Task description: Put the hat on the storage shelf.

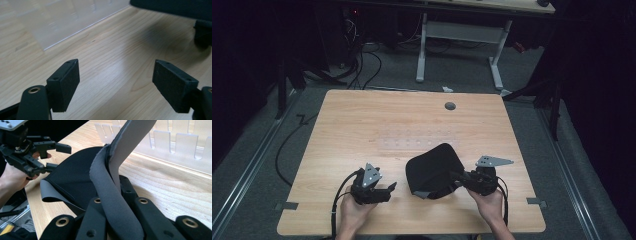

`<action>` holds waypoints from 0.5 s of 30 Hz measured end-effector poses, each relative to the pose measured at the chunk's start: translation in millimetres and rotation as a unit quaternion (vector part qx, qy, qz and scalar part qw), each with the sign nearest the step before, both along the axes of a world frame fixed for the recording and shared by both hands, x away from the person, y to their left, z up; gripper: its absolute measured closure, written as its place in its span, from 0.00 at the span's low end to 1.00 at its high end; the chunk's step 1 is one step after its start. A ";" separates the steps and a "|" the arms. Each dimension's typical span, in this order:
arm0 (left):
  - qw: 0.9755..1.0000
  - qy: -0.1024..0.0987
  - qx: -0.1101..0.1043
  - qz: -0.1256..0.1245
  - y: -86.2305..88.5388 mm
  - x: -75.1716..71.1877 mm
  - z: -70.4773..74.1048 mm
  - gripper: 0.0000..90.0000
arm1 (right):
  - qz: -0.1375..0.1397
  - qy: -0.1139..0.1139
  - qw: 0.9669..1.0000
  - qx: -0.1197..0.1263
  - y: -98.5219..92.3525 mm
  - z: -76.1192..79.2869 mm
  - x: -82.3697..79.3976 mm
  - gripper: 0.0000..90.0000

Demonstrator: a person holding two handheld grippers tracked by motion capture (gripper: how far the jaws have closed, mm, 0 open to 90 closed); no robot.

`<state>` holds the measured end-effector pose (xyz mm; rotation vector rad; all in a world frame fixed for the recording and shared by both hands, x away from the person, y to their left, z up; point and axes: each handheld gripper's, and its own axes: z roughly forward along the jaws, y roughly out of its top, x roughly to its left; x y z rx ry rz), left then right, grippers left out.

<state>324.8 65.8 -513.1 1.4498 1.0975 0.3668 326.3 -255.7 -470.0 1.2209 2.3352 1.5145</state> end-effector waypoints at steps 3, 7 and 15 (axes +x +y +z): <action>1.000 -0.005 -0.001 -0.010 -4.9 -1.7 2.8 0.25 | -0.001 -0.001 1.000 0.000 0.1 2.3 0.8 0.95; 1.000 -0.012 -0.002 -0.024 -12.6 -1.5 7.3 0.24 | -0.001 -0.003 1.000 0.002 -0.1 4.8 2.5 0.95; 0.999 -0.025 0.000 -0.045 -25.6 -2.7 14.8 0.24 | 0.002 0.002 1.000 0.001 5.0 8.1 8.0 0.95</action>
